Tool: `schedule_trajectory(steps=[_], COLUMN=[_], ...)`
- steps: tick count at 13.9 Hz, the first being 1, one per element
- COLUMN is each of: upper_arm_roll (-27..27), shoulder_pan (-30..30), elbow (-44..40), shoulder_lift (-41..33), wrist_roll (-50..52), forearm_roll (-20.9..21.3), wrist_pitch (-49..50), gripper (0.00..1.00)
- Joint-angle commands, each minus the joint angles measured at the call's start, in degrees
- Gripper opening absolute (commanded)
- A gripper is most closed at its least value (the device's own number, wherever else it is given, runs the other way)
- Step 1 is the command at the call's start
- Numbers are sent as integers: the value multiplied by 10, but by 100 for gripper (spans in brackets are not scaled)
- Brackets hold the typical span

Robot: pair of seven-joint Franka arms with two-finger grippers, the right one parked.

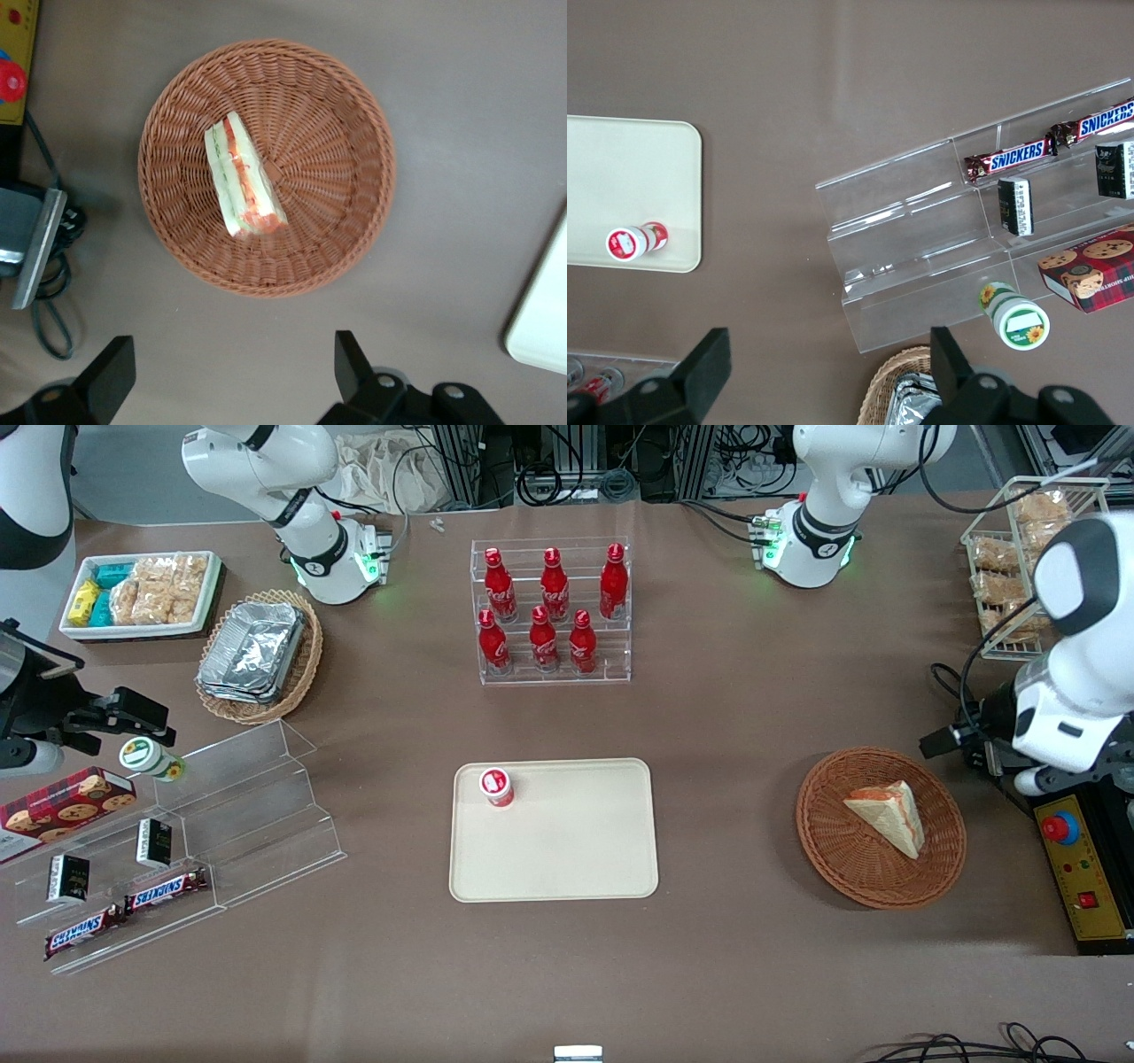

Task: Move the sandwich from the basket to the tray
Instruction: 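Move the left gripper down over the wrapped sandwich in the wicker basket, then close the left gripper on the sandwich's upright edge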

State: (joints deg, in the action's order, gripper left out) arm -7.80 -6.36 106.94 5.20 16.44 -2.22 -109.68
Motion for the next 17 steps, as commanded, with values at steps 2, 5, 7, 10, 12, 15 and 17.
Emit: schedule_trajectory(steps=[2, 5, 7, 10, 12, 15, 17], upper_arm_roll=[-17, -31, -31, -31, -31, -31, -33], shoulder_pan=[-1, -1, -1, -1, -2, -3, -3], elbow=[62, 65, 73, 83, 84, 86, 85], shoulder_lift=[50, 110, 136, 163, 184, 177, 136], wrist_roll=[16, 55, 93, 112, 114, 123, 125], forearm_roll=[-7, -9, -9, -28, -62, -61, -58], wrist_pitch=[-96, -148, -181, -239, -273, -269, -215], gripper=[100, 100, 100, 100, 100, 100, 100])
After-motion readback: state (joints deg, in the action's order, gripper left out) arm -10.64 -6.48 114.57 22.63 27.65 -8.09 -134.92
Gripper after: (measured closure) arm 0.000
